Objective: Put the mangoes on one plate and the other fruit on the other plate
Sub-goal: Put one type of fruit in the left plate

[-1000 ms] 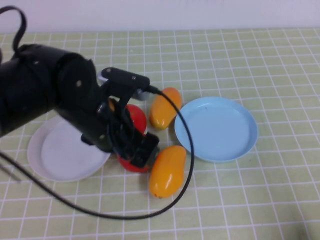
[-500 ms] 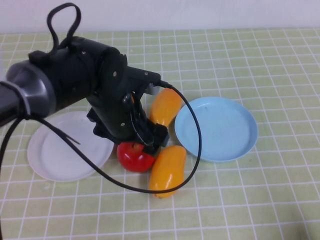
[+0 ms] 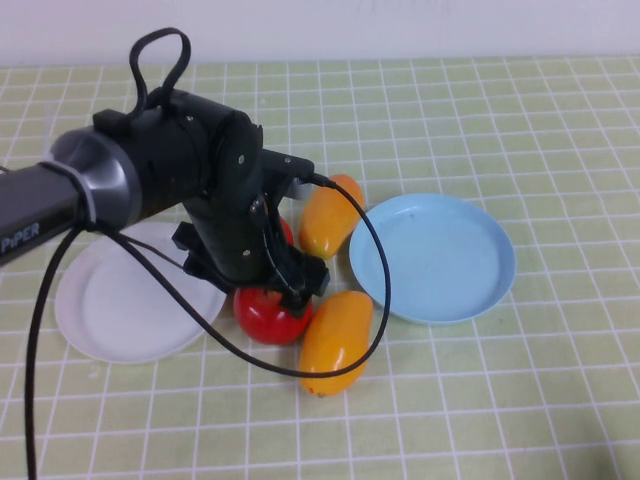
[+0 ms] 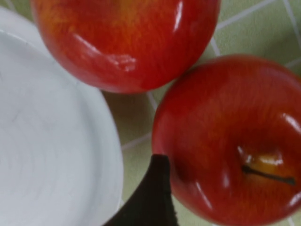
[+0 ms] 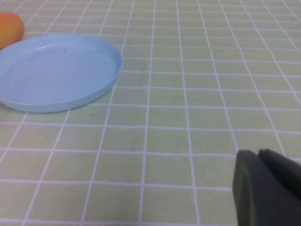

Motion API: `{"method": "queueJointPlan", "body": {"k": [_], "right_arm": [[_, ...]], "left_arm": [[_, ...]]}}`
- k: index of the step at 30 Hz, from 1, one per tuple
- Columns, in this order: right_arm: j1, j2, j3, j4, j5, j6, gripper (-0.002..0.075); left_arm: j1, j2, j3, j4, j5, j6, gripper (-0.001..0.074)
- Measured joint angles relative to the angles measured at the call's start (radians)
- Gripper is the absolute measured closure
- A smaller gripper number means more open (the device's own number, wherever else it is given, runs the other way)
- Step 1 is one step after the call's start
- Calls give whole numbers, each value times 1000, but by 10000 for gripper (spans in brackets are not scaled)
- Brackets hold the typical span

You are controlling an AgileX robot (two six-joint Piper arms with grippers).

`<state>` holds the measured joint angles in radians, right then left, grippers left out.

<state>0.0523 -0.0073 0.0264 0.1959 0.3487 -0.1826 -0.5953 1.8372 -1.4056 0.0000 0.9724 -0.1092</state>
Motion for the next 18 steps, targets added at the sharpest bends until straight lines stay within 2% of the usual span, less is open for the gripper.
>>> {"method": "queueJointPlan", "body": {"k": [8,13,18], "right_arm": [[0,0,0,0,0,0,742],[0,0,0,0,0,0,742],[0,0,0,0,0,0,742]], "left_arm": [[1,23,-6,0,-25,0,72],[8,26,-6,-6,-30,0,153],[8,26,-6,-8,-30,0,157]]}}
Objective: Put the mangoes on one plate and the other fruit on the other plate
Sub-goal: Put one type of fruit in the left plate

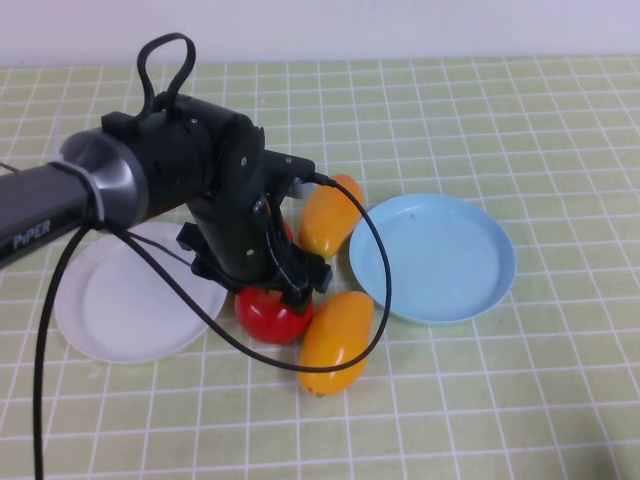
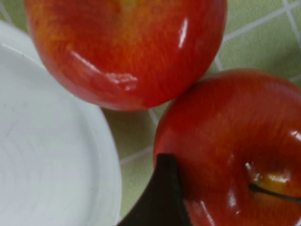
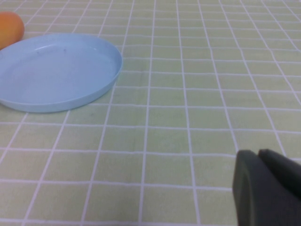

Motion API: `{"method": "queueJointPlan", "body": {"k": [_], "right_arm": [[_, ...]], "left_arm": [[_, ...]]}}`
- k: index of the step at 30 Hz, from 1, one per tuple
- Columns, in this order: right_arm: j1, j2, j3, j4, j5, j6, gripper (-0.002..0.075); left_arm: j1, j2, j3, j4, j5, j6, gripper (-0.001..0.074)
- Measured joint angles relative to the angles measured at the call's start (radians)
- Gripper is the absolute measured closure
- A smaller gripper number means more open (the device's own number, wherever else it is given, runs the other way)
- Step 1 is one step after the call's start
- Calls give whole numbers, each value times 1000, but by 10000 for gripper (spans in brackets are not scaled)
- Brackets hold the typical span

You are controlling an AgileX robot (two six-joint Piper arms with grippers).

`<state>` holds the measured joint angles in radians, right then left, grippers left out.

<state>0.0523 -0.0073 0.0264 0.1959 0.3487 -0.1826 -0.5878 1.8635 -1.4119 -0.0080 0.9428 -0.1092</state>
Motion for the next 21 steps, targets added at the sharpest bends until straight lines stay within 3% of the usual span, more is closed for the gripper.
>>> {"method": "queueJointPlan", "body": {"k": [4,12,21], "right_arm": [[0,0,0,0,0,0,742],[0,0,0,0,0,0,742],[0,0,0,0,0,0,743]], "left_arm": [[0,-3,0,0,2,0,157],[8,-76,-99,53,211,0,157],[194,-114,-133,145,281,0,157]]}}
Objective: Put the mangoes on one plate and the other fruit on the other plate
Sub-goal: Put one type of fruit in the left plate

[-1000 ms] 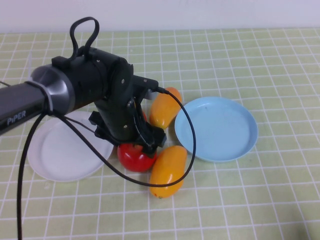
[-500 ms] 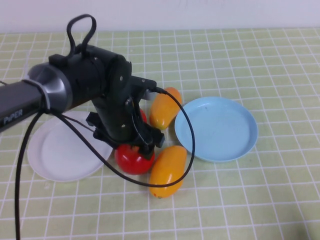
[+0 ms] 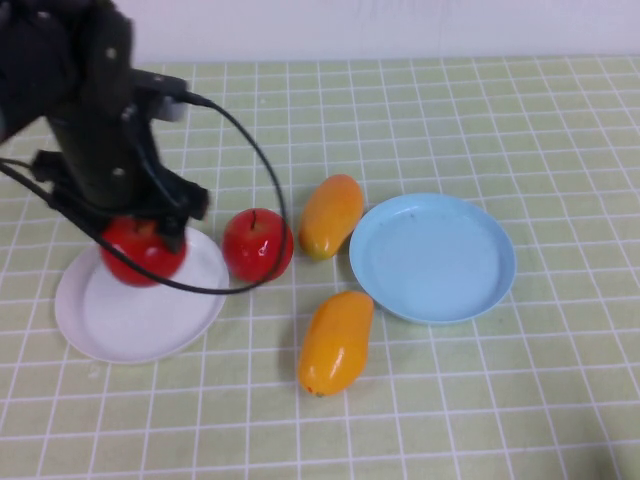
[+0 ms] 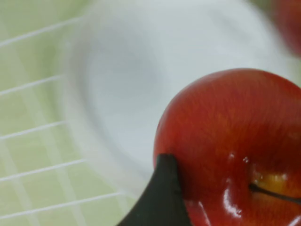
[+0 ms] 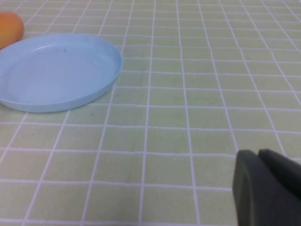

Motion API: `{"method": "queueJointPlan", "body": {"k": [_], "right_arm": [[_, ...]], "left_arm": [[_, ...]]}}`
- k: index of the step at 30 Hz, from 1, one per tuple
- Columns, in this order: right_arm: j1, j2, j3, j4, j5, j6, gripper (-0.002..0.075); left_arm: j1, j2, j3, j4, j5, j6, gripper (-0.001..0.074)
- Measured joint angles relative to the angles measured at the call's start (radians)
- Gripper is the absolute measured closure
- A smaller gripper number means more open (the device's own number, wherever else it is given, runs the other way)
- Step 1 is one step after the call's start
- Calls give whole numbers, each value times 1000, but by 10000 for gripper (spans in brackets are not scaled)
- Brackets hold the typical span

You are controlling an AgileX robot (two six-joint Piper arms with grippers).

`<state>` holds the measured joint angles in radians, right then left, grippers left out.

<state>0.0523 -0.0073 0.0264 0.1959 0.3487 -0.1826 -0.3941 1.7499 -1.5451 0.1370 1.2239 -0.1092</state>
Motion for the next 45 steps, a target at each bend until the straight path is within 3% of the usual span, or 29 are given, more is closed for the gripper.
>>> {"method": "queueJointPlan", "body": {"k": [8,12,19,25,30,38,45], "right_arm": [[0,0,0,0,0,0,742],[0,0,0,0,0,0,743],[0,0,0,0,0,0,743],[0,0,0,0,0,0,742],[0,0,0,0,0,0,742],[0,0,0,0,0,0,742],[0,0,0,0,0,0,742]], "left_arm": [[156,31,0,15,0,0,157],[183,90,0,17,0,0,157],[185,158,0,15,-9,9,157],[185,160,0,-70,-24,126,154],[185,160,0,-96,-30,143,69],[179,117,0,-68,-30,134,66],[58,1,0,-37,-102,143,66]]}}
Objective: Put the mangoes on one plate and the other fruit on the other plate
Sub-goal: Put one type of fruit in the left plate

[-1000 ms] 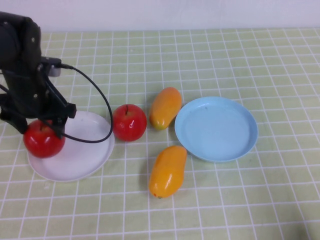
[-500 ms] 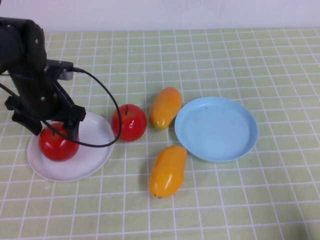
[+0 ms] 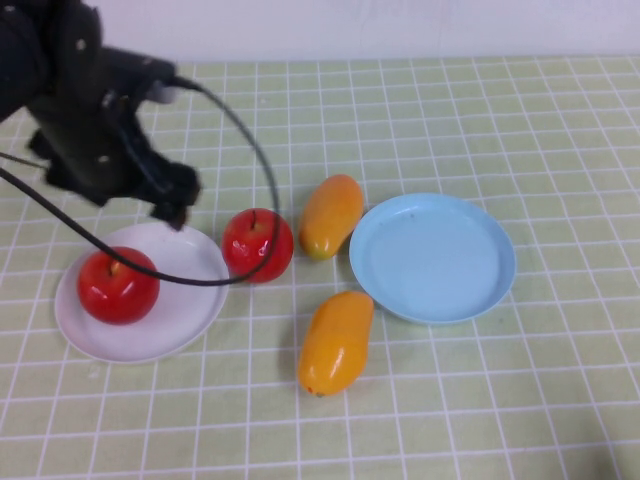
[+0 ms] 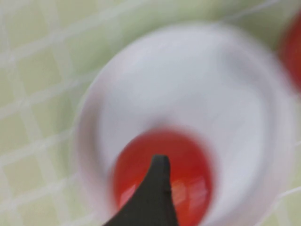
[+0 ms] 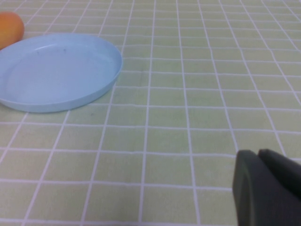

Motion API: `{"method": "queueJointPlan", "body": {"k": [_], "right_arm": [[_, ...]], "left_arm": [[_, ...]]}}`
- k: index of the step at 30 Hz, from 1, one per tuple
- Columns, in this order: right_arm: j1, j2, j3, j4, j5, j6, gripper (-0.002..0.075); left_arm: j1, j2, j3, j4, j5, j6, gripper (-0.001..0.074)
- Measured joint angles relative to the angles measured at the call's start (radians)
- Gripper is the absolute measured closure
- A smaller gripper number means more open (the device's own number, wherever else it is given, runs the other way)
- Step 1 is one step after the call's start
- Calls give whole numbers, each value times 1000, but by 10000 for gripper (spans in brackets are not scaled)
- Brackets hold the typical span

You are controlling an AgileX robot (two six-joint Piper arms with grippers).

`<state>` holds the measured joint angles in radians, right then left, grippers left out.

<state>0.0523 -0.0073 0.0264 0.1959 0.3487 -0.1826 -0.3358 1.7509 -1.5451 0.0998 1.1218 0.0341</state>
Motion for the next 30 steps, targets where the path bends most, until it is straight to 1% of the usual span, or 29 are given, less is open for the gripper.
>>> {"method": "queueJointPlan", "body": {"k": [4,7,11,14,19,30], "right_arm": [[0,0,0,0,0,0,743],[0,0,0,0,0,0,742],[0,0,0,0,0,0,743],[0,0,0,0,0,0,742],[0,0,0,0,0,0,743],[0,0,0,0,0,0,742]], "left_arm": [[-79,-8,0,-81,-84,68,66],[-119,15,0,-133,-143,85,66],[-127,60,0,-143,-202,91,66],[-127,89,0,-143,-212,91,66],[-127,117,0,-143,-215,106,66],[-127,199,-58,-143,-180,114,66]]}}
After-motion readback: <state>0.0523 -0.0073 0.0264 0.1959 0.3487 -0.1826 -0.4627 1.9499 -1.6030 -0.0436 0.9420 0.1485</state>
